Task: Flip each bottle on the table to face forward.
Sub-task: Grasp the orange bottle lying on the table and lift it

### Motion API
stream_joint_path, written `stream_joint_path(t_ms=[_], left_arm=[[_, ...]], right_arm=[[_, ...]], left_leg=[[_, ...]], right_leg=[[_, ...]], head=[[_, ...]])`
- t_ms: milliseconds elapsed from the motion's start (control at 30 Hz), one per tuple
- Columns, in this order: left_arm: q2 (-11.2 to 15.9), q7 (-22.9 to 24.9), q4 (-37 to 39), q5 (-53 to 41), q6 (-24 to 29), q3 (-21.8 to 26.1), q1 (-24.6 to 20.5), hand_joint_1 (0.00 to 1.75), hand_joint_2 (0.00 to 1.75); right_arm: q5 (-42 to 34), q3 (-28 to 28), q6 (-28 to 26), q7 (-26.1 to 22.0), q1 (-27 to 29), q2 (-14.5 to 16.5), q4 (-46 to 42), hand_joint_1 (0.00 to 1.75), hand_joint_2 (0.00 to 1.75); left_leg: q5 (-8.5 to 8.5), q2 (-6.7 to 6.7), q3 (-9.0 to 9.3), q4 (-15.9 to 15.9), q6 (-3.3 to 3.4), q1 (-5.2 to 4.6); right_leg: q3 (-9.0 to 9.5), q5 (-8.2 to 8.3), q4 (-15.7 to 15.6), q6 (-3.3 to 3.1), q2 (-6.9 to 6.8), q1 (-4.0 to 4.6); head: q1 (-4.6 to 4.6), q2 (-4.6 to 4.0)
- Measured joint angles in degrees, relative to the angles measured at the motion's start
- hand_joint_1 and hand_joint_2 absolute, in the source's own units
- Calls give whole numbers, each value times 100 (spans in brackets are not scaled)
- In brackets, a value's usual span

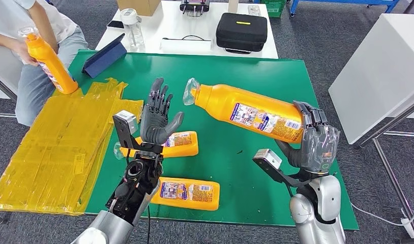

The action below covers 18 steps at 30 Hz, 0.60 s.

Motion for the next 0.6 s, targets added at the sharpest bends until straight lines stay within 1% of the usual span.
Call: stream_joint_path(t_ms=[367,600], left_arm=[[-2,10,75,2,-16,-63,-25,0,175],[-7,100,88,69,-582,-160,-37,0,175]], right_arm=[[14,-23,0,0,32,27,-47,175,175],[0,-49,62,-11,66,40,-50,175,175]], left_leg=[[0,1,0,0,0,0],[0,0,0,0,0,0]], right_leg=[[0,0,0,0,0,0],[0,0,0,0,0,0]], head=[[0,-1],[-1,0]])
